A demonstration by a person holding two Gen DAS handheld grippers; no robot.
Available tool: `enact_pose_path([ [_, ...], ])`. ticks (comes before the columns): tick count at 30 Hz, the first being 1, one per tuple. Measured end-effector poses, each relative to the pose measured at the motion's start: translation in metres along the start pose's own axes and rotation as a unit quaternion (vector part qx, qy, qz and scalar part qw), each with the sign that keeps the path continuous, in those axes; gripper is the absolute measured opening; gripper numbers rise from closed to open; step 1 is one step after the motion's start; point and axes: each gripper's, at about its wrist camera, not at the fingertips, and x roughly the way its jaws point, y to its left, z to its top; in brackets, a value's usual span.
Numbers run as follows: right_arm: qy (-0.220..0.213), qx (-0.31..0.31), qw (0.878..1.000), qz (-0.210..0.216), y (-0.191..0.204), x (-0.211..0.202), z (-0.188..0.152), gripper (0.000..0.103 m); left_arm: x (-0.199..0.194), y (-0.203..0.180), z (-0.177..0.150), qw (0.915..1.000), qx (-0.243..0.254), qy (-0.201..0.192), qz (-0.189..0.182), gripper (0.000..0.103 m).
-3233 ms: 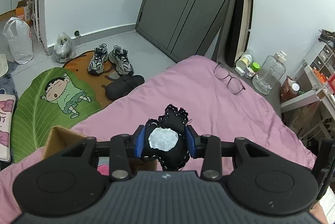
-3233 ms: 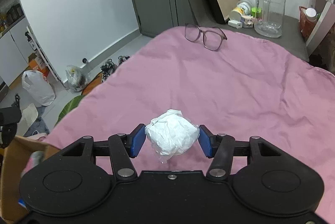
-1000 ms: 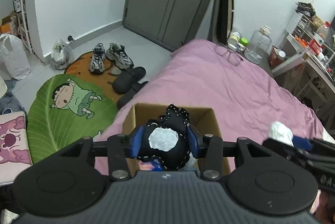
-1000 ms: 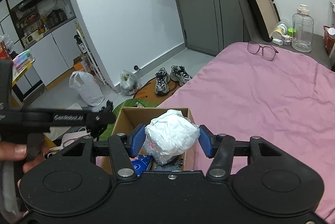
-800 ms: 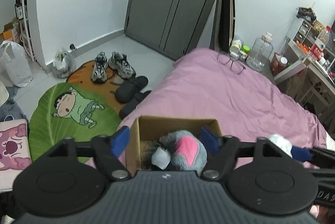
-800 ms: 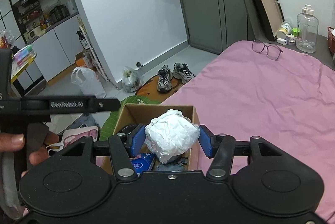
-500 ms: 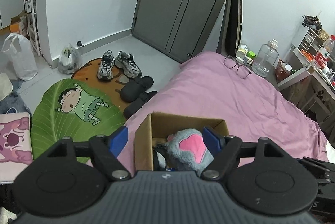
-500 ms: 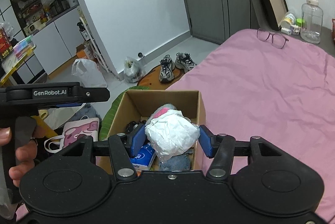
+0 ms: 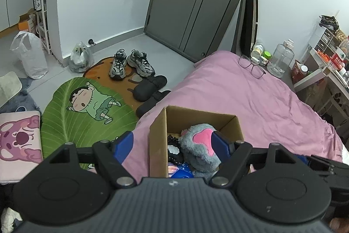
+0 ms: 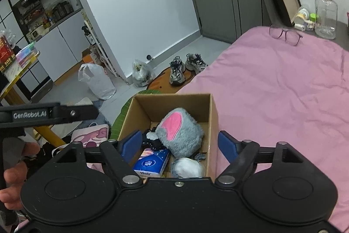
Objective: Organize soft objects
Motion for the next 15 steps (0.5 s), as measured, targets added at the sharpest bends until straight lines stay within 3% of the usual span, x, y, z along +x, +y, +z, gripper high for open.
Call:
enact_pose_path([
  [5,-0.022,0.003,1.000,-0.003,-0.005,-0.022,0.005,0.085,-0.016,-0.001,-0.001,0.9999,-0.011,-0.002,0.010,0.079],
  [15,-0.044,0.004,0.999,0.012,-0.014,-0.067,0.015,0.103,-0.055,-0.020,-0.006,0.9997,0.012,-0.020,0.012,0.095],
])
